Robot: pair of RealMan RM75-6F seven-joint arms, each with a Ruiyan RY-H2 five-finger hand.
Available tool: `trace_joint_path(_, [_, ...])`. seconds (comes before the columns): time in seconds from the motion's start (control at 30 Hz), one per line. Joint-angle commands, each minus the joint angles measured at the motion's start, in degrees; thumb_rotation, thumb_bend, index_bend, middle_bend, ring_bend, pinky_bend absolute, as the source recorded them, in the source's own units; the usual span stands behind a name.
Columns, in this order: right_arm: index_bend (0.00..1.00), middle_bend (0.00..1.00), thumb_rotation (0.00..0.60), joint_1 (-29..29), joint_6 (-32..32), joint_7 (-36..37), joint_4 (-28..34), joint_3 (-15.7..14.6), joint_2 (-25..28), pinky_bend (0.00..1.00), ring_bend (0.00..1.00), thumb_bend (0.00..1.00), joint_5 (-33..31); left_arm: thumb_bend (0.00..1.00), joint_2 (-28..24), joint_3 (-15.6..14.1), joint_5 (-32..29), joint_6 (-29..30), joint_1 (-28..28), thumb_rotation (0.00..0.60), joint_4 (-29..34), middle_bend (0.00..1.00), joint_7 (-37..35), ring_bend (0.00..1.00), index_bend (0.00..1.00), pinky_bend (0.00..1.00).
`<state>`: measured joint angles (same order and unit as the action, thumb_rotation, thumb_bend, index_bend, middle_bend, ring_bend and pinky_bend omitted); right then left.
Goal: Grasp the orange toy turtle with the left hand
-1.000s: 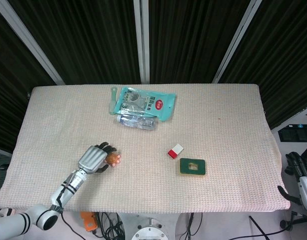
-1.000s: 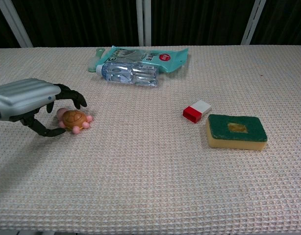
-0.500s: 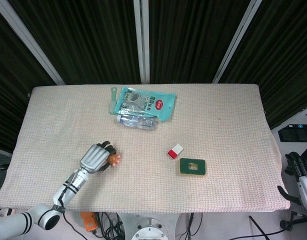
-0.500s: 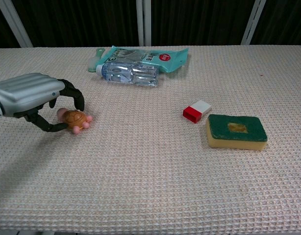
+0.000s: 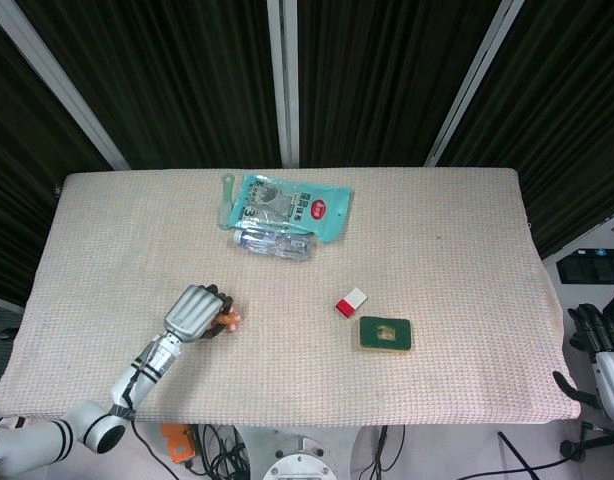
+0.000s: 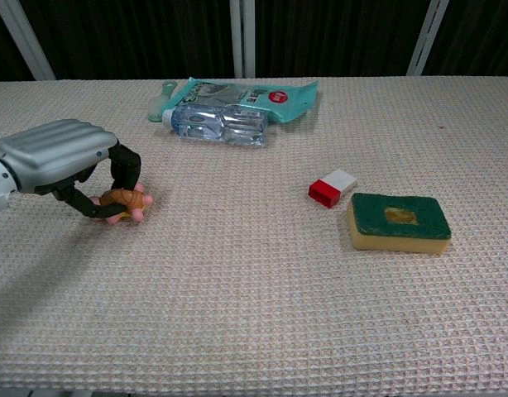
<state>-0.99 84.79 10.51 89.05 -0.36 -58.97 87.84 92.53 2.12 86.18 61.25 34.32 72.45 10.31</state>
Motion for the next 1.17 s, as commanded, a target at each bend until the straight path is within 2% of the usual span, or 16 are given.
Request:
trace_joint_path(0.03, [0.00, 0.00, 0.600, 0.00, 0.04, 0.00, 0.00, 0.02, 0.01, 0.00, 0.00, 0.17, 0.01, 0.33, 0.61, -0.18, 0.19, 0.10, -0.02, 0.600, -1.09, 0.74, -0.92, 0.53, 0.81, 0.71])
trace_joint_path(0.27, [0.00, 0.00, 0.600, -0.15, 0.27, 0.28, -0.20, 0.08, 0.03, 0.00, 0.00, 0.18, -0.11, 0.33, 1.28, 0.01, 0.12, 1.03, -0.26, 0.600, -1.94, 0.76, -1.51, 0.54, 0.83, 0.72])
trace_joint_path(0.33, [0.00, 0.00, 0.600, -0.21, 0.41, 0.40, -0.27, 0.11, 0.04, 0.00, 0.00, 0.17, -0.12, 0.32, 1.35, 0.07, 0.27, 1.67, -0.46, 0.600, -1.94, 0.74, -2.35, 0.52, 0.78, 0.71])
trace_joint_path(0.43, [0.00, 0.00, 0.600, -0.28, 0.60, 0.49, -0.32, 0.17, 0.09, 0.00, 0.00, 0.17, -0.14, 0.23, 0.40, -0.49, 1.04, 1.63, -0.34, 0.600, -1.69, 0.53, -2.69, 0.34, 0.49, 0.59])
trace_joint_path(0.5, [0.00, 0.00, 0.600, -0.36, 0.83, 0.62, -0.27, 0.20, 0.16, 0.00, 0.00, 0.17, -0.08, 0.15, 0.15, -0.89, 1.98, 2.79, -0.63, 0.600, -2.29, 0.28, -2.61, 0.16, 0.29, 0.44])
trace_joint_path(0.57, [0.00, 0.00, 0.600, -0.47, 1.26, 0.74, -0.18, 0.23, 0.22, 0.00, 0.00, 0.17, 0.18, 0.11, -0.11, -0.94, 2.19, 3.92, -1.15, 0.600, -2.29, 0.15, -2.35, 0.05, 0.18, 0.33])
trace_joint_path(0.6, [0.00, 0.00, 0.600, -0.52, 1.53, 0.73, -0.07, 0.29, 0.28, 0.00, 0.00, 0.17, 0.29, 0.10, -0.44, -0.90, 2.12, 4.83, -1.67, 0.600, -2.02, 0.12, -2.01, 0.03, 0.16, 0.30])
trace_joint_path(0.7, [0.00, 0.00, 0.600, -0.61, 1.98, 0.54, 0.54, 0.54, 0.46, 0.00, 0.00, 0.17, 0.20, 0.04, -2.80, -0.76, -0.34, 6.66, -4.21, 0.600, 1.79, 0.04, 1.78, 0.00, 0.13, 0.20])
trace_joint_path(0.8, [0.00, 0.00, 0.600, -0.50, 1.98, 0.07, 1.25, 0.81, 0.56, 0.00, 0.00, 0.18, -0.05, 0.03, -6.53, -0.65, -3.14, 11.10, -8.30, 0.600, 7.96, 0.02, 5.99, 0.00, 0.13, 0.16])
trace_joint_path(0.9, [0.00, 0.00, 0.600, -0.19, 1.78, -0.46, 1.93, 1.04, 0.41, 0.00, 0.00, 0.17, -0.07, 0.03, -10.95, -1.47, -3.98, 17.23, -13.26, 0.600, 12.73, 0.02, 4.87, 0.00, 0.13, 0.13])
trace_joint_path(1.03, [0.00, 0.00, 0.600, 0.19, 1.18, -1.29, 2.34, 0.79, -0.11, 0.00, 0.00, 0.18, 0.44, 0.04, -15.80, -3.80, -4.16, 25.39, -20.56, 0.600, 14.02, 0.02, 1.95, 0.00, 0.13, 0.11])
trace_joint_path(1.17, [0.00, 0.00, 0.600, 0.49, 0.72, -1.72, 2.29, 0.53, -0.74, 0.00, 0.00, 0.17, 0.92, 0.09, -17.15, -6.74, -2.76, 31.95, -26.99, 0.600, 13.25, 0.03, -0.41, 0.00, 0.13, 0.10])
